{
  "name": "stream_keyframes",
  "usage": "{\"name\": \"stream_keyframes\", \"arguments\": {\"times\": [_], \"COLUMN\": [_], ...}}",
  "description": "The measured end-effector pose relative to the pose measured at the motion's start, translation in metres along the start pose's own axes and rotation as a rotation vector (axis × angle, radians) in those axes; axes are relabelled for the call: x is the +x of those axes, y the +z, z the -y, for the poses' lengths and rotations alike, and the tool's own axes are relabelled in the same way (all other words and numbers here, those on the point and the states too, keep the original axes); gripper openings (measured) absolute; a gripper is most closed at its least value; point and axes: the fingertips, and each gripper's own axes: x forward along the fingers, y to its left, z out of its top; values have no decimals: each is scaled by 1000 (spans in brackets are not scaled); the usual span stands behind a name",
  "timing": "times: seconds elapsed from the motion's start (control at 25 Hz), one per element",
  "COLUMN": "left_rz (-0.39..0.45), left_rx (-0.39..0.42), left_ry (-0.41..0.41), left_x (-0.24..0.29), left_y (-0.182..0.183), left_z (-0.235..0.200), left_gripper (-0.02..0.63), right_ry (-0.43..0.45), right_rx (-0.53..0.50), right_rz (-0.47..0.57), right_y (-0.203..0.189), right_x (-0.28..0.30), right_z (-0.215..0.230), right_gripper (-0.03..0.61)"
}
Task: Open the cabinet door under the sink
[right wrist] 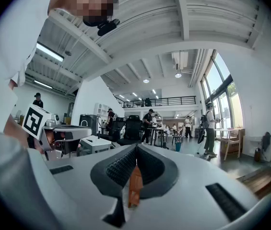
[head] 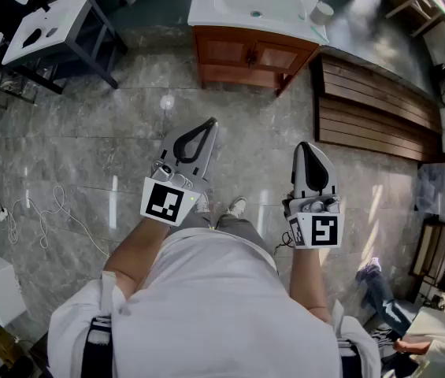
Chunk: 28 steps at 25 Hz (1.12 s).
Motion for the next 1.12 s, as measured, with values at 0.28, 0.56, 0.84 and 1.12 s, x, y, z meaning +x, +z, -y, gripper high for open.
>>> {"name": "stream_keyframes", "arguments": {"times": [0.28,0.56,0.84,1.12], "left_rz": [-5,-15,-31,-53], "left_rx": [-7,5,21,24], "left_ry": [27,57,92,136], "left_x": [10,17,27,23], "left_y": [-4,-7,-14,-22], "left_z": [8,17,34,35], "left_gripper": [9,9,9,9], "right_ry": [35,61,66,94], "right_rx": [-11,14,58,73], "right_rz": [-13,-9,26,-3], "right_y": [-1,-10,-19,-39], "right_x": [4,3,-14,-17], "right_z": [14,27,60,69], "right_gripper": [35,34,35,35]}}
